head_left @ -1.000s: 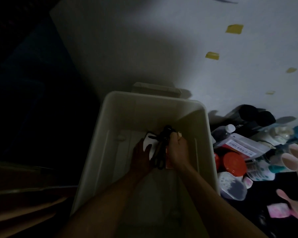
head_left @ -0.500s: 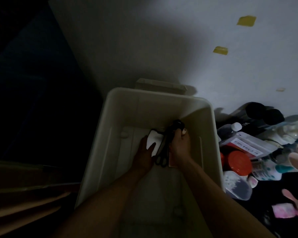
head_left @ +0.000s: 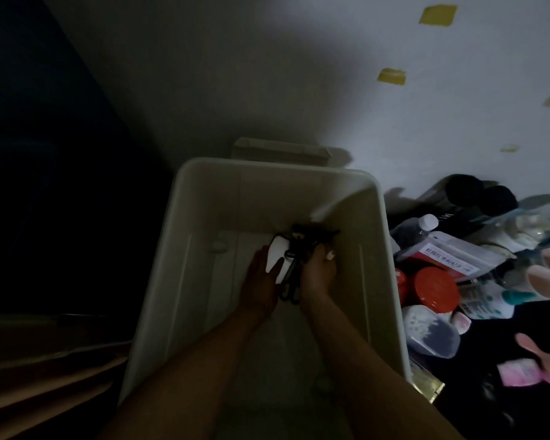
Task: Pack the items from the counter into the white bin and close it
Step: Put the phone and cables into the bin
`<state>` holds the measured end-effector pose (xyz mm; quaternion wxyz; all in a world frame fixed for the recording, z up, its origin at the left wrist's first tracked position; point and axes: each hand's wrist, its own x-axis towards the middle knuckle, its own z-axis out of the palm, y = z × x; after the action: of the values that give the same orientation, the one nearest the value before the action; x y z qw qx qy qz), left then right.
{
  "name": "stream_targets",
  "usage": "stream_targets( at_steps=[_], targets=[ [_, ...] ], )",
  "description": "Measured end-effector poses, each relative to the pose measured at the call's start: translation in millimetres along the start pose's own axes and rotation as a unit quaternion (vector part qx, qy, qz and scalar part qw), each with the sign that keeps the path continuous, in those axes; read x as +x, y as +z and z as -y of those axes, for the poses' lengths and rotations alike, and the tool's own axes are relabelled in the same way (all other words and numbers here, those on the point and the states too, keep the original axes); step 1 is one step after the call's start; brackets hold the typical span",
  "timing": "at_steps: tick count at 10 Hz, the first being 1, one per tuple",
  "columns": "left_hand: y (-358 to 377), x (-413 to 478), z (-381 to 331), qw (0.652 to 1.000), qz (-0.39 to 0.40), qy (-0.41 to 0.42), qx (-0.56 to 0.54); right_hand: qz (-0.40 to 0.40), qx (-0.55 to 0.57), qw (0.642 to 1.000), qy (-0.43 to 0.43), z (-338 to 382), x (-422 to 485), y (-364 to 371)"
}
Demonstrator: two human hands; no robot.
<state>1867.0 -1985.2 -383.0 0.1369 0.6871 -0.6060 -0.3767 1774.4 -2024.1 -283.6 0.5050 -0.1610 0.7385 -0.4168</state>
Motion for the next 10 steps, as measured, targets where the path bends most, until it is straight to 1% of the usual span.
stream_targets(
  at_steps=[1,2,3,4,5,6,7,8,10],
  targets=[
    [3,1,0,1.000,-0.020,0.006,-0.020,0.028,-0.042,0.998,-0.041,-11,-1,-5],
    [6,2,7,1.000,-0.006,0.016,0.023,0.081,-0.124,0.989,-0.009,-20,5,-14],
    [8,7,13,0.997,0.016,0.020,0.070,0.110,-0.162,0.981,0.008,-23,6,-20],
    [2,7,10,0.998,0.037,0.014,0.043,0.128,-0.215,0.968,0.032,-32,8,-16],
    [-5,4,11,0.999,0.038,0.010,0.023,0.132,-0.246,0.959,0.056,-41,9,-10],
    [-6,-4,16,0.999,0.007,0.027,0.020,0.111,-0.188,0.972,0.087,-48,8,-8],
    [-4,-12,16,1.000,0.007,0.012,0.017,0.092,-0.060,0.985,0.137,-54,2,-6],
    [-4,-13,14,0.999,0.035,0.017,0.023,0.100,0.004,0.981,0.166,-56,-3,-4],
    [-4,-11,15,0.997,0.057,0.015,0.058,0.072,0.019,0.983,0.168,-58,-11,-10]
  ],
)
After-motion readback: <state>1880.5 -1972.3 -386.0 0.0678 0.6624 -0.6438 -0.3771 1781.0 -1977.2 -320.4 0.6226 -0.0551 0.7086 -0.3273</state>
